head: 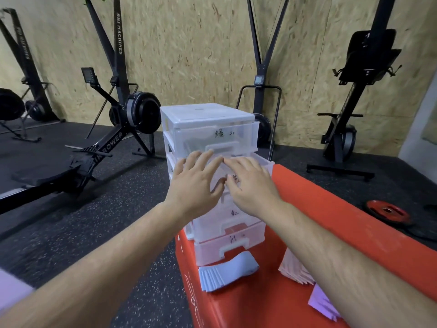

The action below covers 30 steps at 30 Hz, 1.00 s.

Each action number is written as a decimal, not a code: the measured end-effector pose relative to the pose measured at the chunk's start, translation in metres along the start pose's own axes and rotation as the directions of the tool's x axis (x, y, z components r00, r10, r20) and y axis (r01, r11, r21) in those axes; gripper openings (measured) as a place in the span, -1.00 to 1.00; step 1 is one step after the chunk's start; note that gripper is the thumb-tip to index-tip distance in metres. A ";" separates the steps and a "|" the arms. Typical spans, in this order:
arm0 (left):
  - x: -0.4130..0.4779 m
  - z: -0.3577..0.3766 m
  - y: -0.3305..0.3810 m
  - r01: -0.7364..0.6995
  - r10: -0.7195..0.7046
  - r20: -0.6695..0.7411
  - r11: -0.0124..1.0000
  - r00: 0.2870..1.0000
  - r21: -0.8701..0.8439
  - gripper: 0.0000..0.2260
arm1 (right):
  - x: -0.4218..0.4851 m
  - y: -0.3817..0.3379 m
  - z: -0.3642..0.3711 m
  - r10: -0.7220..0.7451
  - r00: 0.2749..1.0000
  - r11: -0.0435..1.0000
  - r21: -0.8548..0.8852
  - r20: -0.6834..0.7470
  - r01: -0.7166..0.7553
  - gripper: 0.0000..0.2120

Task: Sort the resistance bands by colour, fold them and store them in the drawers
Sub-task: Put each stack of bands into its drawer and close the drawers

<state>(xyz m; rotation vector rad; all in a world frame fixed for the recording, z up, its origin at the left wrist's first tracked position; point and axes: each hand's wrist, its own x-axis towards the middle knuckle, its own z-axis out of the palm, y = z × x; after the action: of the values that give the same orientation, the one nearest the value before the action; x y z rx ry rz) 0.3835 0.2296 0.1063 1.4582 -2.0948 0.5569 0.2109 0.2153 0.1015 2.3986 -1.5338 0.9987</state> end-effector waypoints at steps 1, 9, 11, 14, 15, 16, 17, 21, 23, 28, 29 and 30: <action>-0.014 0.001 0.005 -0.018 0.018 -0.021 1.000 1.000 -0.003 -0.53 | -0.017 -0.002 0.000 0.000 1.000 1.000 0.007 -0.012 0.001 -0.55; -0.136 0.064 0.038 -0.079 0.108 0.137 0.977 0.985 -0.197 -0.51 | -0.143 0.017 0.055 -0.025 0.994 0.997 -0.068 0.109 0.032 -0.61; -0.152 0.094 0.042 -0.040 0.099 0.259 0.974 0.961 -0.221 -0.53 | -0.157 0.032 0.078 0.068 0.977 0.996 -0.064 0.202 -0.056 -0.62; -0.160 0.131 0.046 0.003 0.088 0.366 0.970 0.926 -0.241 -0.57 | -0.160 0.053 0.102 0.270 0.890 0.962 -0.141 0.368 -0.233 -0.61; -0.160 0.141 0.047 0.011 0.084 0.385 0.971 0.919 -0.240 -0.57 | -0.159 0.057 0.108 0.322 0.846 0.946 -0.173 0.424 -0.273 -0.59; -0.159 0.148 0.048 0.016 0.085 0.408 0.971 0.909 -0.237 -0.58 | -0.157 0.060 0.114 0.368 0.802 0.930 -0.177 0.471 -0.323 -0.55; -0.159 0.154 0.048 0.020 0.086 0.433 0.972 0.897 -0.233 -0.58 | -0.155 0.062 0.119 0.406 0.761 0.910 -0.150 0.506 -0.386 -0.53; -0.158 0.169 0.047 0.060 0.076 0.522 0.969 0.849 -0.238 -0.57 | -0.148 0.069 0.134 0.493 0.667 0.798 0.015 0.558 -0.603 -0.46; -0.158 0.171 0.047 0.082 0.068 0.534 0.964 0.843 -0.251 -0.61 | -0.145 0.071 0.133 0.534 0.625 0.738 0.048 0.569 -0.673 -0.47; -0.157 0.167 0.043 0.158 0.052 0.555 0.933 0.830 -0.323 -0.37 | -0.145 0.066 0.121 0.451 0.622 0.726 0.143 0.640 -0.673 -0.85; -0.155 0.167 0.040 0.167 0.065 0.567 0.923 0.821 -0.348 -0.25 | -0.145 0.062 0.116 0.413 0.647 0.751 0.161 0.641 -0.640 -0.82; -0.154 0.167 0.038 0.174 0.082 0.586 0.914 0.806 -0.367 -0.18 | -0.145 0.060 0.111 0.382 0.673 0.773 0.180 0.633 -0.608 -0.81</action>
<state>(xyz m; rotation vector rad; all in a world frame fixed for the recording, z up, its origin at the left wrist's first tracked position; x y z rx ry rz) 0.3608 0.2542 -0.1213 1.5474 -2.4218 -0.4163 0.1730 0.2493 -0.0837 2.7608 -2.5566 0.7167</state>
